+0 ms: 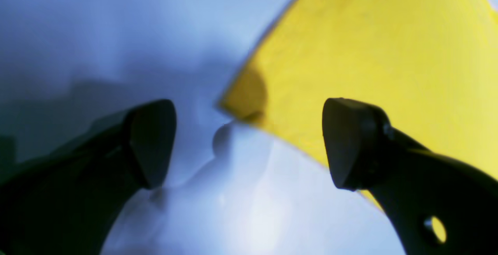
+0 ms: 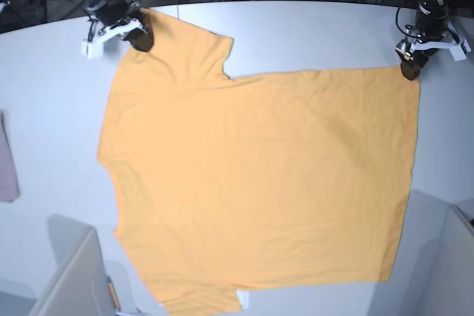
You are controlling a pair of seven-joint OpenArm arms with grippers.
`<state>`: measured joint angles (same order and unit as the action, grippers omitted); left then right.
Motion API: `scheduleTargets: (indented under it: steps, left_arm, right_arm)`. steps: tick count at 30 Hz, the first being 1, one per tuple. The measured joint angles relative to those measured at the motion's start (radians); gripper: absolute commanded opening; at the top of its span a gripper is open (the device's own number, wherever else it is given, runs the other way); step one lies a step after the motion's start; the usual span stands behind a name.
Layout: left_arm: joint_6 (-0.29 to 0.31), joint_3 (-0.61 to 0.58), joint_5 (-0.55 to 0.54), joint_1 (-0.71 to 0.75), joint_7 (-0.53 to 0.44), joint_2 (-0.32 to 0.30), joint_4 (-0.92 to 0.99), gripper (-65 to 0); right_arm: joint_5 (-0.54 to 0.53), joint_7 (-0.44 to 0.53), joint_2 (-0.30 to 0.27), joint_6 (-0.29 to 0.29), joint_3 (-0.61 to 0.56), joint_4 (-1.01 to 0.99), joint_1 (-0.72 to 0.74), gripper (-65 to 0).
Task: Fold the T-shirt properly
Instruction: 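Grasp the shirt's shoulder corners with the right and left grippers, then lift the shoulders and pull the shirt toward the robot with both grippers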
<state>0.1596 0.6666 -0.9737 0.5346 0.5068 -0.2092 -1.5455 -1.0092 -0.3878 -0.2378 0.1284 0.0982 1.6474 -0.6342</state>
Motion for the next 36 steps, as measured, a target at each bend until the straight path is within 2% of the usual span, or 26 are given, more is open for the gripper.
scheduleTargets:
  steps: [2, 4, 9, 12, 18, 19, 21, 23, 27, 30, 33, 36]
  left_arm:
    - [0.027, 0.000, 0.000, -0.019, -0.001, 0.003, 0.022, -8.2]
    - [0.028, 0.000, -0.003, -0.043, -0.007, 0.001, 0.042, -9.1]
    - [0.048, -0.063, -0.013, -0.075, -0.029, 0.005, 0.074, -23.9]
    - [0.051, -0.061, -0.024, -0.088, -0.033, 0.003, 0.104, -28.1]
    - [0.054, -0.053, -0.027, -0.088, -0.036, 0.002, 0.111, -28.8]
    - [0.054, -0.053, -0.027, -0.088, -0.036, 0.002, 0.111, -30.4]
    - [0.047, -0.053, -0.021, -0.089, -0.035, 0.001, 0.113, -42.1]
    - [0.037, -0.053, -0.014, -0.085, -0.019, 0.001, 0.117, -64.0]
    - [0.035, -0.053, 0.005, -0.085, -0.020, 0.002, 0.121, -65.0]
    - [0.035, -0.053, 0.078, -0.080, -0.019, 0.002, 0.098, -65.0]
    - [0.029, -0.048, 0.132, -0.051, -0.002, 0.010, 0.050, -65.0]
    - [0.026, -0.008, 0.137, -0.005, 0.006, 0.024, 0.019, -65.0]
  right_arm:
    - [0.000, -0.001, 0.000, 0.000, 0.000, 0.000, 0.002, -65.0]
    - [0.000, -0.002, 0.000, 0.000, 0.000, 0.000, 0.004, -65.0]
    - [0.007, -0.006, 0.000, 0.000, 0.000, 0.000, 0.010, -65.0]
    - [0.007, -0.006, 0.000, 0.000, 0.000, 0.000, 0.010, -65.0]
    - [0.003, -0.005, 0.000, 0.000, 0.000, -0.007, 0.010, -65.0]
    - [0.003, -0.005, 0.000, 0.000, 0.000, -0.007, 0.010, -65.0]
    - [0.003, -0.005, 0.000, 0.000, 0.000, -0.007, 0.010, -65.0]
    - [0.003, -0.005, 0.000, 0.000, 0.000, -0.005, 0.010, -65.0]
    - [0.002, 0.006, 0.000, 0.000, 0.000, 0.001, -0.009, -65.0]
    - [0.001, 0.008, 0.000, 0.000, 0.000, 0.014, -0.027, -65.0]
    - [0.021, -0.007, 0.000, -0.019, 0.000, 0.071, -0.084, -65.0]
    - [0.034, -0.042, 0.004, -0.039, 0.017, 0.130, -0.134, -65.0]
